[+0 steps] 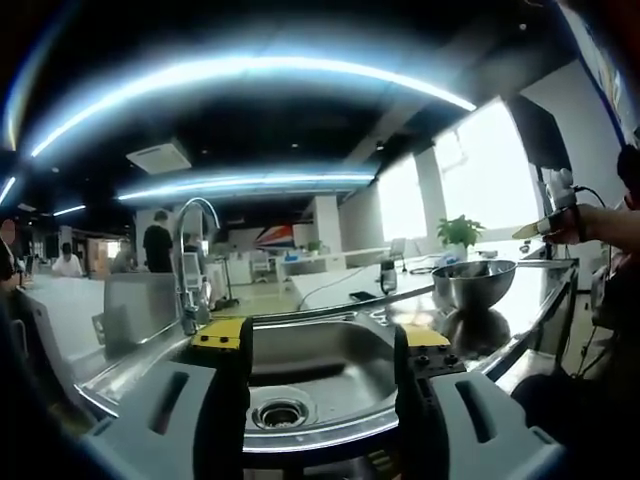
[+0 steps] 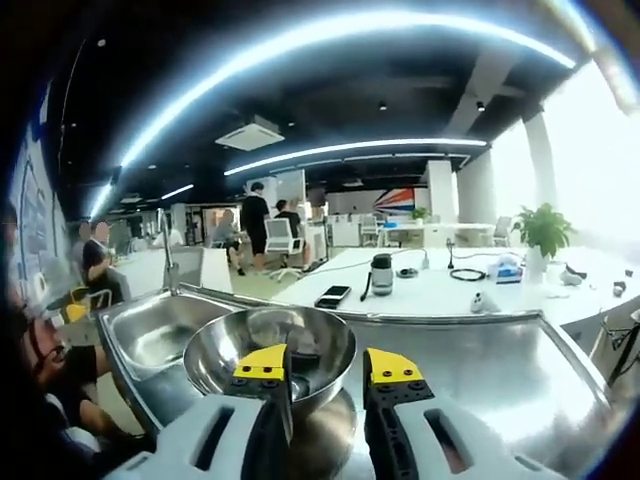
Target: Pick up bowl with dirty water move over sink pour dirty water into sink return bowl to place
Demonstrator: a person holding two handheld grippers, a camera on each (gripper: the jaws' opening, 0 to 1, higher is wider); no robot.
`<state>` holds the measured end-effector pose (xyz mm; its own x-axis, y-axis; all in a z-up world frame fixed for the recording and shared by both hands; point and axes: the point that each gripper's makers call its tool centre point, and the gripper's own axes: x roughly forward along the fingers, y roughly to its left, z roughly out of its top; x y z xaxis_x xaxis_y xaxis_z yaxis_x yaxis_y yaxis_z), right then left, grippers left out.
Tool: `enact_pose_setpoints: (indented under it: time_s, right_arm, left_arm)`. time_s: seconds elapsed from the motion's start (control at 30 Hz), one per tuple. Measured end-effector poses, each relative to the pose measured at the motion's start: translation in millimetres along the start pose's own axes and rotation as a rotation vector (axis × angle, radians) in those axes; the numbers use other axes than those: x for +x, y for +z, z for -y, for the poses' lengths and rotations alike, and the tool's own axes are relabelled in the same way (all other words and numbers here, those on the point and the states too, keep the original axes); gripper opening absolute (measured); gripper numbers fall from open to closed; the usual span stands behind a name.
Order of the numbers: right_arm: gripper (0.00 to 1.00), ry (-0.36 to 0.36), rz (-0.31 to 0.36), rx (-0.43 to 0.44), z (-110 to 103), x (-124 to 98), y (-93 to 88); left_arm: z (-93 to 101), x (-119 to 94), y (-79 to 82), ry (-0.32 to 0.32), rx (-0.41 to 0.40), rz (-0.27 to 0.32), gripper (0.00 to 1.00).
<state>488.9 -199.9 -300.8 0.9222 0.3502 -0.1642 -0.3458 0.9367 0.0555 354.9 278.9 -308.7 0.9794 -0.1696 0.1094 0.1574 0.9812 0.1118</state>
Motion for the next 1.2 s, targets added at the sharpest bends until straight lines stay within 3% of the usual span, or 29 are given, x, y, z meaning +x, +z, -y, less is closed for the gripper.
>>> enact_pose_setpoints:
  time_s: [0.1, 0.2, 0.93, 1.2]
  right_arm:
    - [0.21, -0.007, 0.04, -0.009, 0.9, 1.5, 6.4]
    - [0.21, -0.008, 0.034, -0.014, 0.6, 2.4, 6.5]
    - [0.22, 0.011, -0.046, -0.052, 1.4, 19.5, -2.7]
    - [0.22, -0.009, -0.099, -0.041, 8.0, 29.5, -16.1]
  left_arm:
    - [-1.2, -0.7, 0.0, 0.003, 0.0, 0.003, 0.57]
    - [-1.3, -0.8, -0.9, 0.003, -0.002, 0.002, 0.56]
    - [-8.3, -0.7, -2.1, 0.011, -0.005, 0.003, 0.56]
    - [-5.9, 1.5, -2.7, 0.002, -0.002, 0.0, 0.56]
